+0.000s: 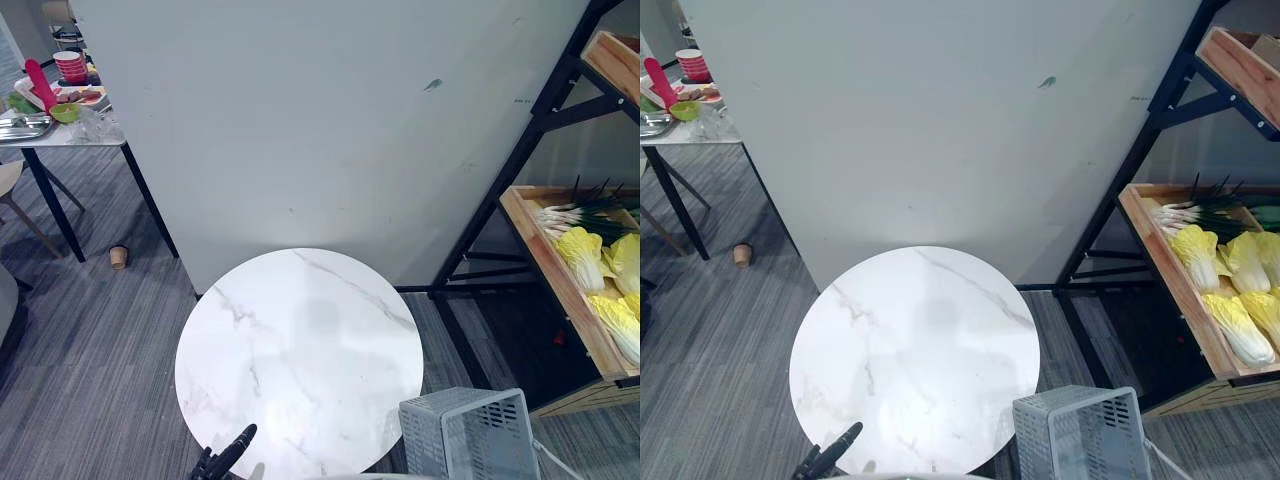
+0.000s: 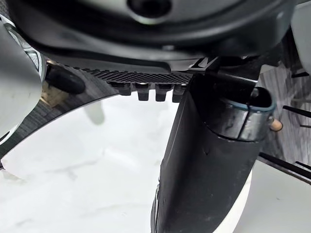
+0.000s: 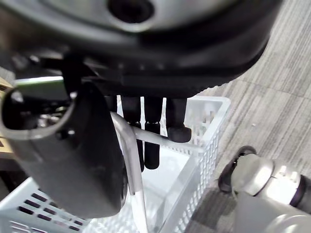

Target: Pick vegetable in the basket

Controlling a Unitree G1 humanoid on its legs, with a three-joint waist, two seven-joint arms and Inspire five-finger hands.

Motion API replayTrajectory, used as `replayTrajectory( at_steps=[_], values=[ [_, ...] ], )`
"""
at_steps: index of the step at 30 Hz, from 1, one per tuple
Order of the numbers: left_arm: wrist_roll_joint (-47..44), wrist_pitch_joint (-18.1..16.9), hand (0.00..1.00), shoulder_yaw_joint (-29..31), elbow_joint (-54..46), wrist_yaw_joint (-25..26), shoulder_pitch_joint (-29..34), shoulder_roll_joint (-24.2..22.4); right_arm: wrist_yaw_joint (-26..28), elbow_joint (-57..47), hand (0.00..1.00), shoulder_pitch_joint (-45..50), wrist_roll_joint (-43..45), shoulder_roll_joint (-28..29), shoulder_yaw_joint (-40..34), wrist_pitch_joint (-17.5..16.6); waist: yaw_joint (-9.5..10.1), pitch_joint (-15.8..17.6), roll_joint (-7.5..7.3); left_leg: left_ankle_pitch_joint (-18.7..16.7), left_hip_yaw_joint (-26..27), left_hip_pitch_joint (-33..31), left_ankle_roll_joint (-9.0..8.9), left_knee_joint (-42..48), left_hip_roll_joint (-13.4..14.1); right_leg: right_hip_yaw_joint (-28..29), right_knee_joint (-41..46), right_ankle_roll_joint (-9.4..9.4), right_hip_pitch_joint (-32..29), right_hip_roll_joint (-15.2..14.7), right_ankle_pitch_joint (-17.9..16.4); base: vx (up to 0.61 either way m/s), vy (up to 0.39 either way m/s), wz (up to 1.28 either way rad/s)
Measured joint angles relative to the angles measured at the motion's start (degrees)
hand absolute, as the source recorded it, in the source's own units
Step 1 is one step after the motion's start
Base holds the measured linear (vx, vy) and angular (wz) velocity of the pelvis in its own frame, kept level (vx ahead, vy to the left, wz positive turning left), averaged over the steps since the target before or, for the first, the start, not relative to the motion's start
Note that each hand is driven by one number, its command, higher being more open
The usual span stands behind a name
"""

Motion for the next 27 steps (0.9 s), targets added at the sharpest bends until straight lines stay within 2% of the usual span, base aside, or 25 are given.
replayTrajectory(
  at_steps=[2,4,6,10,12,17,20,23,25,27],
  values=[
    [0.0,0.1,1.0,0.0,0.0,0.1,0.1,0.0,-2.7,1.0,0.0,0.1,0.2,-0.1,2.0,0.6,0.01,-0.3,0.11,0.1,-0.3,-0.2,-0.14,0.0,0.2,-0.3,0.0,-0.14,0.0,0.2,-0.1,-0.04,-0.026,0.09],
    [0.1,0.6,1.0,0.0,0.1,0.1,0.1,0.1,-6.0,1.1,0.0,-0.1,2.6,-0.2,3.3,1.5,0.05,-1.0,0.02,0.4,-0.2,-0.5,-0.51,0.0,0.2,-0.3,-0.4,-1.07,-0.1,0.2,-0.8,-0.04,-0.025,0.0],
    [0.1,0.7,1.0,0.2,0.8,0.0,0.0,0.1,-7.8,1.4,0.0,-0.8,4.8,-0.5,2.4,2.3,0.09,-1.3,-0.32,1.0,-0.3,-0.6,-0.57,0.0,0.1,-0.8,-1.0,-1.4,-0.2,0.0,-1.7,-0.04,-0.036,0.06],
    [0.1,0.6,1.0,2.3,2.4,-0.5,-0.3,-0.9,-10.3,1.9,0.0,-3.7,11.1,-0.9,-6.0,4.2,0.38,-1.8,0.42,1.4,-0.2,-0.9,0.06,0.0,0.0,-1.2,-1.5,-0.7,-0.1,-0.1,-2.4,-0.02,-0.017,0.06],
    [0.1,0.6,1.0,2.5,2.9,-0.5,0.0,-0.8,-11.7,2.3,0.0,-4.8,13.1,-0.5,-8.3,4.7,0.59,-1.8,0.29,1.4,-0.1,-0.9,0.13,0.0,-0.1,-1.1,-1.6,-0.19,-0.1,-0.2,-2.3,0.04,0.015,-0.02],
    [0.0,0.6,1.0,4.5,4.4,-0.8,-0.6,-1.1,-14.3,4.3,0.0,-7.9,18.3,0.0,-16.6,6.0,1.01,-1.8,0.24,-0.3,1.5,-0.4,0.27,0.0,-1.2,0.4,-2.0,0.55,0.4,-1.1,-1.7,0.09,0.039,-0.14],
    [-0.1,0.4,1.0,4.6,5.0,-1.0,-0.8,-1.2,-15.8,5.6,0.0,-7.1,20.5,-0.2,-20.0,6.5,1.17,-1.6,0.67,-1.5,1.5,1.0,0.02,0.0,-0.9,0.5,-1.4,1.28,1.3,-0.7,-0.6,0.11,0.039,-0.06],
    [-0.5,0.4,1.0,4.7,5.1,-1.3,-0.7,-1.6,-16.4,7.7,0.0,-6.8,20.4,-0.3,-22.2,6.5,1.15,-1.5,1.45,-2.1,1.6,1.7,-0.31,0.0,0.6,0.5,-0.5,-0.03,1.2,0.6,1.5,0.06,0.019,-0.07],
    [-0.5,0.4,1.0,4.7,5.1,-1.6,-0.7,-1.8,-16.2,9.7,0.0,-6.7,20.5,-0.3,-22.6,6.5,0.46,-1.4,2.32,-2.5,1.9,2.0,-0.8,0.0,1.9,0.6,1.6,-1.15,0.1,1.9,2.7,0.01,0.007,-0.09],
    [-0.5,0.4,1.0,4.7,5.1,-1.6,-0.6,-1.9,-15.5,10.1,0.0,-6.7,20.5,-0.3,-22.4,6.5,0.29,-1.5,2.54,-2.3,2.5,2.1,-0.59,0.0,2.2,0.6,3.1,-1.16,-0.9,2.2,2.7,0.0,0.003,-0.14]
  ],
)
